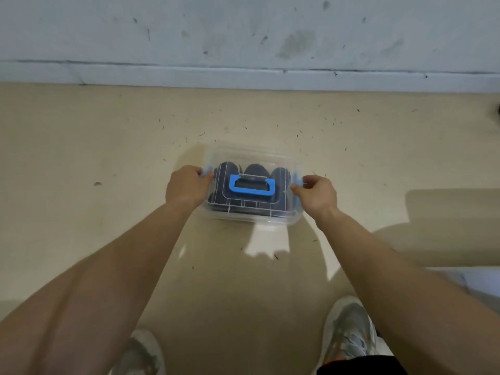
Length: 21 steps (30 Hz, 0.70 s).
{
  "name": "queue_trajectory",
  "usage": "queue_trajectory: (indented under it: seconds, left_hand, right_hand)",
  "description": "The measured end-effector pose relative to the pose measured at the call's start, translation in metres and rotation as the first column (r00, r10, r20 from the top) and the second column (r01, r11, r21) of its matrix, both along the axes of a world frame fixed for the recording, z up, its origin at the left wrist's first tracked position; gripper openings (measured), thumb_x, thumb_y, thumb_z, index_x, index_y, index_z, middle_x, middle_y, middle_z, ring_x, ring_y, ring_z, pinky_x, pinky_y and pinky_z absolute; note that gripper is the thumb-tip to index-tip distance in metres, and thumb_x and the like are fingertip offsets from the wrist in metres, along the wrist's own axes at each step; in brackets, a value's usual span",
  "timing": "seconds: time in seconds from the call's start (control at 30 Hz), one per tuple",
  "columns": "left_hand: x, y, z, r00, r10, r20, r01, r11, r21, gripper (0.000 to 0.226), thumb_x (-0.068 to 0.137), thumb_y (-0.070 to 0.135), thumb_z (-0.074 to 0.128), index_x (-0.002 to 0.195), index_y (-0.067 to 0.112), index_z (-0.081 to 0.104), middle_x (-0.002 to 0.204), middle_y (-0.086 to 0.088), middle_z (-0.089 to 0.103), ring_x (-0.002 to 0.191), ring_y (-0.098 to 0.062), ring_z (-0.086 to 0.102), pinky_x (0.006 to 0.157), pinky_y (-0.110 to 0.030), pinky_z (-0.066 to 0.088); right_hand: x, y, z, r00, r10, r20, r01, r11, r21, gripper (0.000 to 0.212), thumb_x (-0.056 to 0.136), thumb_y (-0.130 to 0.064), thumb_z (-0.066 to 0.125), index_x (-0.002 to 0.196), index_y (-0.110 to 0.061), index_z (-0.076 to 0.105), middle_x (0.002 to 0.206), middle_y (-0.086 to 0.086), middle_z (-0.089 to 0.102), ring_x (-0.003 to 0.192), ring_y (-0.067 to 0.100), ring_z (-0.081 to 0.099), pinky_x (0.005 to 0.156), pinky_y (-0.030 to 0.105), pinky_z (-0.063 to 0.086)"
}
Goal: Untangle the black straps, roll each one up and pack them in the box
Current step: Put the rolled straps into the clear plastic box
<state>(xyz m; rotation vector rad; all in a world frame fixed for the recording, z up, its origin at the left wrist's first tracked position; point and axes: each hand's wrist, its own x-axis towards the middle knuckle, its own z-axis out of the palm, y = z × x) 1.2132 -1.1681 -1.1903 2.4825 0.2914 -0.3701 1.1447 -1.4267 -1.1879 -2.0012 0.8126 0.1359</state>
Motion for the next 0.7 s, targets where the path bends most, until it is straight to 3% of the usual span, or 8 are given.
queue_trajectory:
  seconds: [0.1, 0.23, 0.33, 0.4, 0.47, 0.53, 0.6, 0.7]
  left_hand:
    - [0.002, 0.002, -0.004, 0.999, 0.004, -0.041, -0.005, 1.000, -0.025, 0.040, 0.102, 0.037, 0.061, 0.072, 0.011, 0.064, 0.064, -0.005, 0.058, 0.060, -0.021, 0.054, 0.054, -0.030, 0.039]
    - [0.001, 0.013, -0.011, 0.990, 0.064, -0.129, -0.084, 0.984, -0.154, 0.027, 0.094, 0.035, 0.075, 0.083, 0.010, 0.071, 0.090, -0.012, 0.073, 0.090, -0.031, 0.070, 0.087, -0.044, 0.058]
    - [-0.002, 0.018, -0.013, 0.987, 0.060, -0.149, -0.081, 0.987, -0.139, 0.026, 0.090, 0.041, 0.078, 0.092, 0.016, 0.068, 0.101, -0.007, 0.072, 0.097, -0.030, 0.068, 0.092, -0.045, 0.057]
    - [-0.006, 0.018, -0.015, 0.987, 0.088, -0.134, -0.104, 0.988, -0.111, 0.047, 0.090, 0.046, 0.077, 0.120, 0.013, 0.062, 0.118, -0.008, 0.066, 0.106, -0.031, 0.064, 0.094, -0.044, 0.054]
    - [-0.010, 0.015, -0.017, 0.967, 0.170, -0.189, -0.196, 0.972, -0.131, 0.073, 0.091, 0.049, 0.074, 0.143, 0.008, 0.044, 0.131, -0.012, 0.057, 0.115, -0.034, 0.059, 0.098, -0.049, 0.054]
    - [-0.013, 0.012, -0.018, 0.931, 0.238, -0.275, -0.299, 0.932, -0.205, 0.080, 0.093, 0.050, 0.071, 0.147, 0.002, 0.036, 0.128, -0.013, 0.051, 0.111, -0.032, 0.056, 0.096, -0.052, 0.056]
    - [-0.015, 0.012, -0.020, 0.941, 0.230, -0.247, -0.283, 0.937, -0.206, 0.075, 0.095, 0.048, 0.069, 0.143, -0.001, 0.041, 0.120, -0.014, 0.052, 0.101, -0.029, 0.056, 0.092, -0.048, 0.057]
    - [-0.019, 0.008, -0.020, 0.992, 0.123, -0.023, -0.123, 0.992, -0.033, 0.049, 0.097, 0.042, 0.068, 0.126, 0.003, 0.063, 0.105, -0.008, 0.063, 0.088, -0.023, 0.057, 0.079, -0.035, 0.047]
  right_hand:
    - [-0.002, 0.000, -0.004, 1.000, 0.021, 0.007, -0.021, 0.999, -0.024, 0.047, 0.094, -0.021, 0.072, 0.136, -0.006, 0.059, 0.123, 0.009, 0.066, 0.103, 0.023, 0.061, 0.104, 0.037, 0.049]
    - [-0.010, 0.003, -0.011, 1.000, 0.007, 0.011, -0.007, 1.000, -0.003, 0.046, 0.091, -0.022, 0.075, 0.133, -0.009, 0.061, 0.115, 0.007, 0.068, 0.092, 0.019, 0.061, 0.092, 0.031, 0.051]
    - [-0.016, 0.003, -0.018, 1.000, -0.017, 0.007, 0.017, 1.000, 0.007, 0.045, 0.091, -0.028, 0.075, 0.131, -0.014, 0.060, 0.113, 0.005, 0.065, 0.087, 0.018, 0.061, 0.081, 0.029, 0.047]
    - [-0.017, 0.002, -0.022, 0.999, -0.051, -0.013, 0.051, 0.999, 0.013, 0.051, 0.091, -0.032, 0.075, 0.133, -0.013, 0.054, 0.127, 0.011, 0.059, 0.094, 0.021, 0.060, 0.083, 0.030, 0.045]
    - [-0.017, 0.000, -0.025, 0.993, -0.064, -0.100, 0.070, 0.996, 0.059, 0.071, 0.092, -0.039, 0.073, 0.147, -0.010, 0.039, 0.144, 0.016, 0.048, 0.115, 0.030, 0.059, 0.096, 0.035, 0.046]
    - [-0.017, -0.002, -0.025, 0.981, -0.067, -0.183, 0.100, 0.979, 0.180, 0.082, 0.094, -0.043, 0.069, 0.153, -0.006, 0.026, 0.143, 0.015, 0.047, 0.122, 0.032, 0.056, 0.105, 0.046, 0.048]
    - [-0.017, -0.002, -0.022, 0.980, -0.079, -0.184, 0.124, 0.961, 0.247, 0.070, 0.095, -0.039, 0.068, 0.145, -0.001, 0.038, 0.124, 0.012, 0.054, 0.108, 0.029, 0.060, 0.099, 0.050, 0.054]
    - [-0.015, 0.007, -0.018, 0.997, 0.000, -0.073, -0.001, 1.000, -0.008, 0.033, 0.096, -0.029, 0.067, 0.117, -0.003, 0.063, 0.101, 0.008, 0.065, 0.088, 0.025, 0.062, 0.079, 0.035, 0.051]
